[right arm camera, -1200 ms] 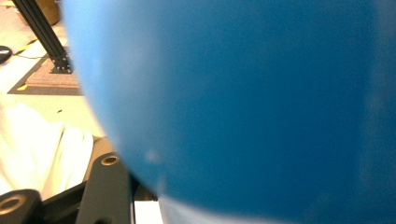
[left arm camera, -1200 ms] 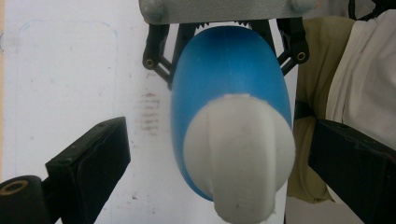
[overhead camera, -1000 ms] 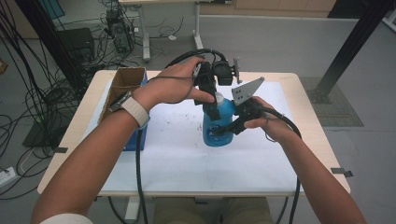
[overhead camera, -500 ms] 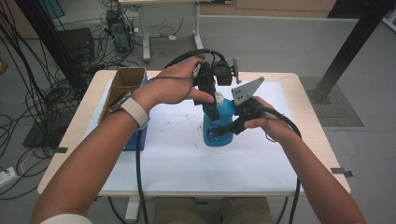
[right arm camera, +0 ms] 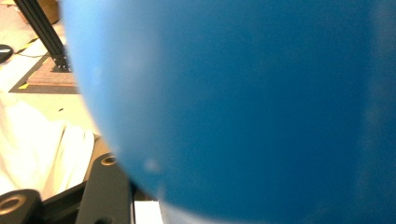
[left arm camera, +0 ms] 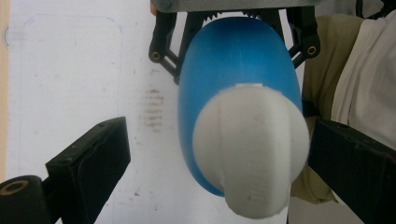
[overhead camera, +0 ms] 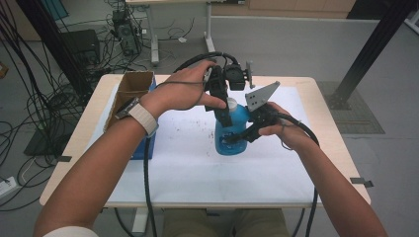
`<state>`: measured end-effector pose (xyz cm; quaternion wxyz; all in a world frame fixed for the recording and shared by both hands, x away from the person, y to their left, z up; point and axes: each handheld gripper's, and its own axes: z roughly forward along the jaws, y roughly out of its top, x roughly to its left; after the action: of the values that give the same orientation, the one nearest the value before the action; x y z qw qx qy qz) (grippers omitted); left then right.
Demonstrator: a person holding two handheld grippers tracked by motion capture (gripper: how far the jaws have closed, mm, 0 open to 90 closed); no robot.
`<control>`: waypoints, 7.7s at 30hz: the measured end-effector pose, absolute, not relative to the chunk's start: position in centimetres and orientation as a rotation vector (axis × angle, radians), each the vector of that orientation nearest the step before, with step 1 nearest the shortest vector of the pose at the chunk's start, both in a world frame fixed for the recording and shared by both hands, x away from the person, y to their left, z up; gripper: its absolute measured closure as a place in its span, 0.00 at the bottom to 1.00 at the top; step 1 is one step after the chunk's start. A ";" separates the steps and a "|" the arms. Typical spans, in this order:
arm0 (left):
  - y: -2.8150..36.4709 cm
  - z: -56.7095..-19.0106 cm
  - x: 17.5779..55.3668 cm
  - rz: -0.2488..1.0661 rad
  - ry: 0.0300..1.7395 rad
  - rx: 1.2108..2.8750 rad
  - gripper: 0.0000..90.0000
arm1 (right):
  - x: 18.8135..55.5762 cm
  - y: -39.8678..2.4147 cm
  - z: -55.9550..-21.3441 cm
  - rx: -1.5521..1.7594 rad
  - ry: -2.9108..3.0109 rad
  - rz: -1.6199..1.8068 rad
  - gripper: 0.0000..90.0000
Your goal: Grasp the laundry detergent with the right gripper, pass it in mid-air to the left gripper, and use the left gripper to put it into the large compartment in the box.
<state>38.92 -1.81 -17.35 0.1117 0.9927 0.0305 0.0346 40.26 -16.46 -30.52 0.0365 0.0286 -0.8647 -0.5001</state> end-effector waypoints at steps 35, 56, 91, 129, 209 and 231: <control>-1.7 -17.3 38.9 0.108 0.090 2.920 0.07 | 40.4 -16.5 -30.5 0.086 -2.657 -1.529 0.48; -1.7 -17.4 38.9 0.105 0.098 2.920 0.07 | 40.4 -16.4 -30.5 0.094 -2.659 -1.521 0.48; -1.6 -17.6 38.8 0.098 0.097 2.918 0.07 | 40.4 -16.3 -30.6 0.085 -2.655 -1.508 0.48; -2.8 -19.2 38.5 0.068 0.049 2.934 0.14 | 39.9 -16.0 -29.9 0.099 -2.651 -1.489 0.48; -2.9 -20.0 38.0 0.033 0.014 2.983 0.40 | 39.6 -15.5 -30.5 0.111 -2.666 -1.443 0.48; -2.8 -19.8 37.9 0.039 0.027 2.981 0.40 | 39.5 -15.4 -30.4 0.120 -2.667 -1.447 0.48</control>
<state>37.91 -2.79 -19.80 0.0798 0.9967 0.0092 0.0131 39.51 -15.44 -30.45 0.0524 0.0393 -0.8771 -0.4758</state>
